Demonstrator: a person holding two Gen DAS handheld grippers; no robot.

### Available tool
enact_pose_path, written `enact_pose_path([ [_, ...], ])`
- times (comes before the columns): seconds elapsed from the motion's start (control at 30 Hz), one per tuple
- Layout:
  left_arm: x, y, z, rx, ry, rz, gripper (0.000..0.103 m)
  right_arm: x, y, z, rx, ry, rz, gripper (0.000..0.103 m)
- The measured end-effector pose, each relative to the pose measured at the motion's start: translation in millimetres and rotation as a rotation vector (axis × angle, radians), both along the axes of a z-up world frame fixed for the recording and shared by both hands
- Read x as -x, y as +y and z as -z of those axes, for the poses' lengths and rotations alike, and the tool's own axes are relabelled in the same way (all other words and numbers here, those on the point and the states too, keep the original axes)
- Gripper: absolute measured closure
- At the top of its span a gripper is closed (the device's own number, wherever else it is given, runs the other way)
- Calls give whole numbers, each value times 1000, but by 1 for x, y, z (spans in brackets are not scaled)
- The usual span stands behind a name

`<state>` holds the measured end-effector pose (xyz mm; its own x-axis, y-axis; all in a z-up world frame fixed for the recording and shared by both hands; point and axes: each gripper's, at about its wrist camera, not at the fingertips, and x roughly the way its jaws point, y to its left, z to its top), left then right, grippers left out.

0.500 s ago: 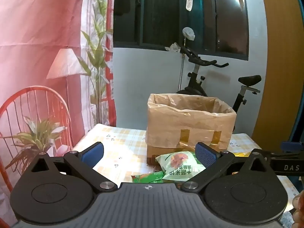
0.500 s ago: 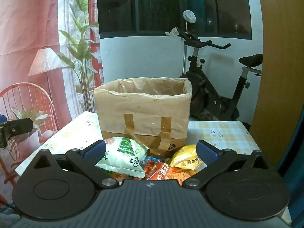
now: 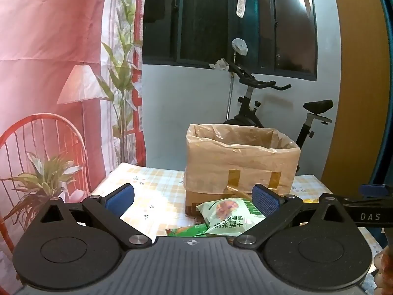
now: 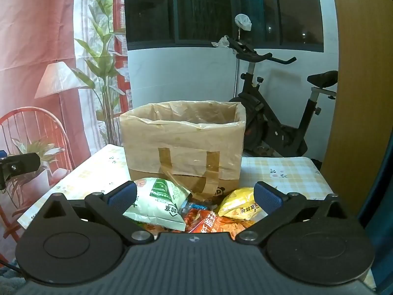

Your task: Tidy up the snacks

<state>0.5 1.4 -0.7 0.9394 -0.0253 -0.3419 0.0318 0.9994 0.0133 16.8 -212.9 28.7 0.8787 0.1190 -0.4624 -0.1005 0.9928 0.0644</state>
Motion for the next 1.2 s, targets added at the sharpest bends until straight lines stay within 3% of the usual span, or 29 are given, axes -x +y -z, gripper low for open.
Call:
enact_pose_path([
  [1.2,-2,0,0,1,2,4,1,3,-3,-1,-2,-3,4,0],
])
